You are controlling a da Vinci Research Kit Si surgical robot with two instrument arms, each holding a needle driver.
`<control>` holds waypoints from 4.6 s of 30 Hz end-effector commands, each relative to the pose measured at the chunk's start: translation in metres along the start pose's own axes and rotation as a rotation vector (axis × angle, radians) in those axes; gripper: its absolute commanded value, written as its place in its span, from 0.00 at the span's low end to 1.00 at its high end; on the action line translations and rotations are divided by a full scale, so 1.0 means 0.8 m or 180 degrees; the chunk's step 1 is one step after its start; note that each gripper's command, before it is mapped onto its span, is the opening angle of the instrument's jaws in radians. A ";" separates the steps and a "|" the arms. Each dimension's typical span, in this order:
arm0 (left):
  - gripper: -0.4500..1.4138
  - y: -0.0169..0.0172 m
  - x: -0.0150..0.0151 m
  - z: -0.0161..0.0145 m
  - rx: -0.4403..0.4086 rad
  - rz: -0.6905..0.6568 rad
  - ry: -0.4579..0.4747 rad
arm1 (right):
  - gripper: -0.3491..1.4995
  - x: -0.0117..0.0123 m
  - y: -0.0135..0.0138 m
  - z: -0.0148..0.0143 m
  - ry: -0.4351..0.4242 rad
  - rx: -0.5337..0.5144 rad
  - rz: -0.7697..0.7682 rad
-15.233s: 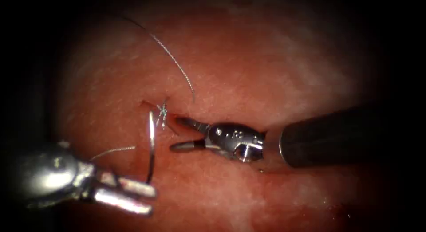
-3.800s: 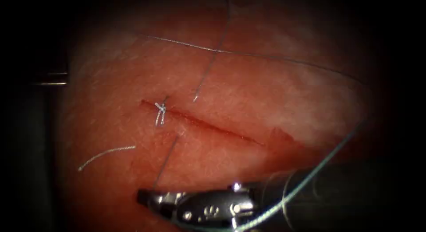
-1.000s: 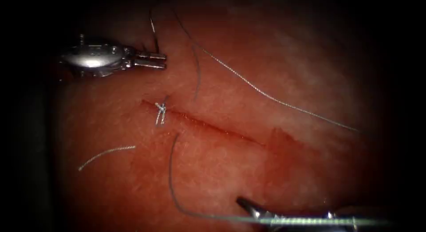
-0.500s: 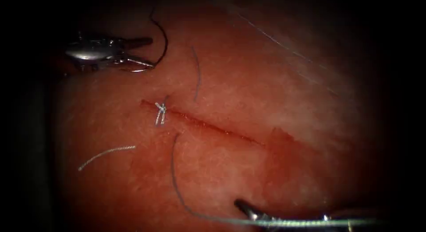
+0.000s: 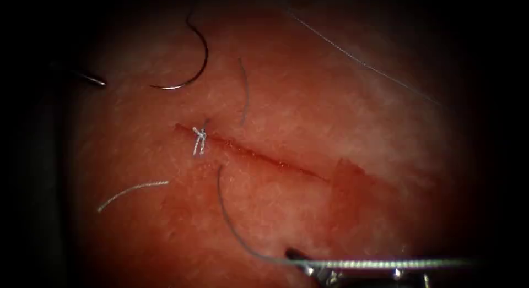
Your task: Wound Closure
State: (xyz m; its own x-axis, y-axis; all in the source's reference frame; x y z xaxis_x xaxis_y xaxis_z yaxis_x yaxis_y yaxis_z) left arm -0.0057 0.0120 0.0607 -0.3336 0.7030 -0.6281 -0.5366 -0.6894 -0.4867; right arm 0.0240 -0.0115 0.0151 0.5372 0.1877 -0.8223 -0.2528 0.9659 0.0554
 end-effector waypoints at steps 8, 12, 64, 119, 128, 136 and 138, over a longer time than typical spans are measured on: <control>0.61 0.0194 0.0022 0.0028 -0.0274 0.0390 -0.0160 | 0.92 -0.0006 -0.0012 0.0012 -0.0011 -0.0002 0.0019; 0.61 0.0296 0.0048 0.0045 -0.0347 0.0685 -0.0182 | 0.92 -0.0007 -0.0011 0.0013 -0.0004 -0.0009 0.0018; 0.00 0.0492 0.0220 0.0023 0.0089 0.1775 -0.0180 | 0.82 -0.0014 -0.0013 0.0029 0.0040 0.0100 -0.0001; 0.00 0.0365 0.0125 0.0012 -0.1704 0.2324 0.0612 | 0.69 0.0120 0.0082 0.0173 0.1757 0.0457 -0.0830; 0.00 0.0366 0.0125 0.0010 -0.1698 0.2306 0.0602 | 0.66 0.0127 0.0079 0.0187 0.1913 0.0474 -0.0856; 0.00 0.0363 0.0125 0.0002 -0.1696 0.2305 0.0594 | 0.00 0.0123 0.0073 0.0184 0.1903 0.0793 -0.0976; 0.00 0.0361 0.0125 0.0000 -0.1685 0.2307 0.0585 | 0.00 0.0121 0.0071 0.0182 0.1901 0.0842 -0.0998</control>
State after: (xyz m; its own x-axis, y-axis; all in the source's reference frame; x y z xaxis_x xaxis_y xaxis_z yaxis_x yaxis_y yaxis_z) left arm -0.0240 0.0002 0.0399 -0.2975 0.0560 -0.9531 0.1951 -0.9737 -0.1181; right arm 0.0390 -0.0005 0.0153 0.0028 -0.1654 -0.9862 0.0823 0.9829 -0.1646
